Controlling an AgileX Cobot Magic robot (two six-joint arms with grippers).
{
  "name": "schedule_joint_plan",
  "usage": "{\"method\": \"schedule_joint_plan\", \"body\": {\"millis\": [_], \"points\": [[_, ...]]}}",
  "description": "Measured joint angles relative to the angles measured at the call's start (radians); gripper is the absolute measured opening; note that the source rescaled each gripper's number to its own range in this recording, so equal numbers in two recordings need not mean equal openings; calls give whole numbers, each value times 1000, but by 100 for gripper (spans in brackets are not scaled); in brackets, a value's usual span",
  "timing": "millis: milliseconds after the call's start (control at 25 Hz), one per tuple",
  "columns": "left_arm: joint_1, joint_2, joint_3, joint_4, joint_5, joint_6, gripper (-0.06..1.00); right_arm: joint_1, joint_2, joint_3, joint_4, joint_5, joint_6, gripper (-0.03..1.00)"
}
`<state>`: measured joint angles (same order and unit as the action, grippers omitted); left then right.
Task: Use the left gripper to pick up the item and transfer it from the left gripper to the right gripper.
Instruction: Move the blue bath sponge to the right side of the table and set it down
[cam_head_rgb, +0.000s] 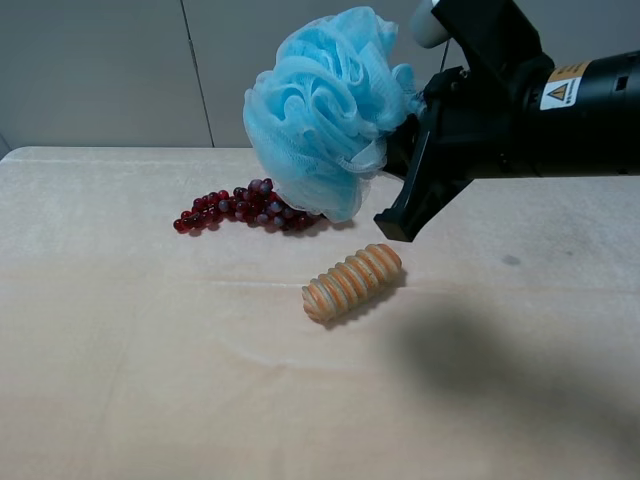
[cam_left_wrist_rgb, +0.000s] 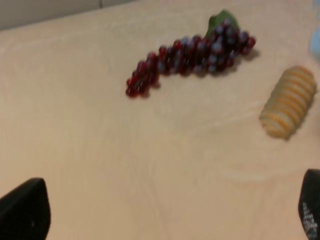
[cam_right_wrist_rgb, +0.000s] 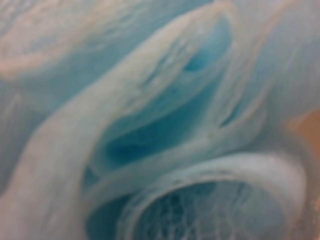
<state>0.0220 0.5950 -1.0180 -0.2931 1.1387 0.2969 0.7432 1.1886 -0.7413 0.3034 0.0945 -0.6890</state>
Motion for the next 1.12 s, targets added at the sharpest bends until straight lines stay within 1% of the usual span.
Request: {"method": "schedule_joint_plan", "body": {"millis": [120, 320, 400, 560, 600, 760, 880, 1040, 1120], "points": [[0, -114, 105, 10, 6, -37, 100, 0, 0, 0, 0, 0, 0, 0], [0, -335, 270, 26, 7, -50, 100, 0, 0, 0, 0, 0, 0, 0], [0, -417, 328, 68, 7, -67, 100, 0, 0, 0, 0, 0, 0, 0], [2, -550, 412, 208, 7, -157, 100, 0, 0, 0, 0, 0, 0, 0], [2, -575, 428, 226, 7, -175, 100, 0, 0, 0, 0, 1, 0, 0], [2, -601, 484, 243, 5, -203, 100, 0, 0, 0, 0, 1, 0, 0], [2, -601, 513, 243, -57, -211, 99, 0, 0, 0, 0, 1, 1, 0], [2, -601, 521, 245, -76, -221, 99, 0, 0, 0, 0, 1, 6, 0], [2, -601, 521, 245, -76, -221, 99, -7, 0, 0, 0, 1, 35, 0]]}}
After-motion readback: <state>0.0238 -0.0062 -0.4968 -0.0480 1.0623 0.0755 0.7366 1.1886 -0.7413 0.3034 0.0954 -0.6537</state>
